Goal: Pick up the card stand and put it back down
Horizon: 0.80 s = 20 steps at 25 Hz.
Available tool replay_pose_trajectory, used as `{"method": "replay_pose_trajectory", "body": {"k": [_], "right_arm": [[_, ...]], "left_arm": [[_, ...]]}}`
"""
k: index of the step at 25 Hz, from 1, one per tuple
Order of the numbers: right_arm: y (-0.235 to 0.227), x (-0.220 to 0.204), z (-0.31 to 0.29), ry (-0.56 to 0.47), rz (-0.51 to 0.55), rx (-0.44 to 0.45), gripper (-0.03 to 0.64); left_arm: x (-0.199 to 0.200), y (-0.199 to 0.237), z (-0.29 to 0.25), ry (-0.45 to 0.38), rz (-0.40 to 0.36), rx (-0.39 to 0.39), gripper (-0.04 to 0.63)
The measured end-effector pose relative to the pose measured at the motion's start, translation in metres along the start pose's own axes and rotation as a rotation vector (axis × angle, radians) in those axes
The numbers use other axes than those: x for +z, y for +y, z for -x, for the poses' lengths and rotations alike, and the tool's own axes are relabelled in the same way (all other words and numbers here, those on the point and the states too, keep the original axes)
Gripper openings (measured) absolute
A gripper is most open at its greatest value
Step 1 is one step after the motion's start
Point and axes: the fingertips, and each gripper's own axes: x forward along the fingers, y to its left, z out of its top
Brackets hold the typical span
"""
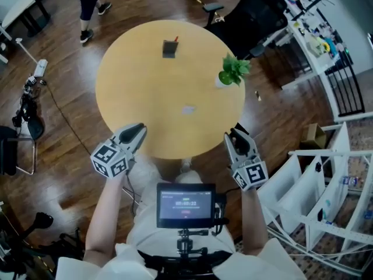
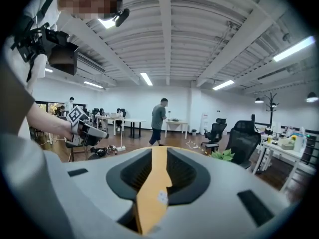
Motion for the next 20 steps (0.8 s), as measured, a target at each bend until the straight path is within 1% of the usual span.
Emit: {"method": "replay_pose_trajectory", "body": {"k": [3, 7, 11, 13, 16, 20], "right_arm": [[0.001, -0.003, 0.016, -0.009, 0.001, -0.023, 0.101], [-0.007, -0.005, 0.029, -0.051, -0.012, -0.038, 0.101], [-0.015, -0.006, 0.035, -0.089, -0.045, -0.008, 0.101], [-0.022, -0.007, 0.04, -0.106, -0.06, 0.003, 0.101], [-0.031, -0.002, 0.05, -0.126, -0.056, 0.025, 0.101], [-0.048, -0.005, 0.071, -0.146, -0.065, 0.042, 0.1]], "left_arm": [[-0.001, -0.009, -0.002, -0.001, -0.012, -0.011, 0.043], [0.007, -0.026, -0.003, -0.004, -0.047, -0.008, 0.043], [0.018, -0.043, 0.0, -0.024, -0.075, 0.025, 0.043], [0.024, -0.051, 0.001, -0.039, -0.07, 0.05, 0.043], [0.029, -0.069, 0.001, -0.056, -0.056, 0.079, 0.043], [0.02, -0.1, -0.011, -0.044, -0.065, 0.09, 0.043]]}}
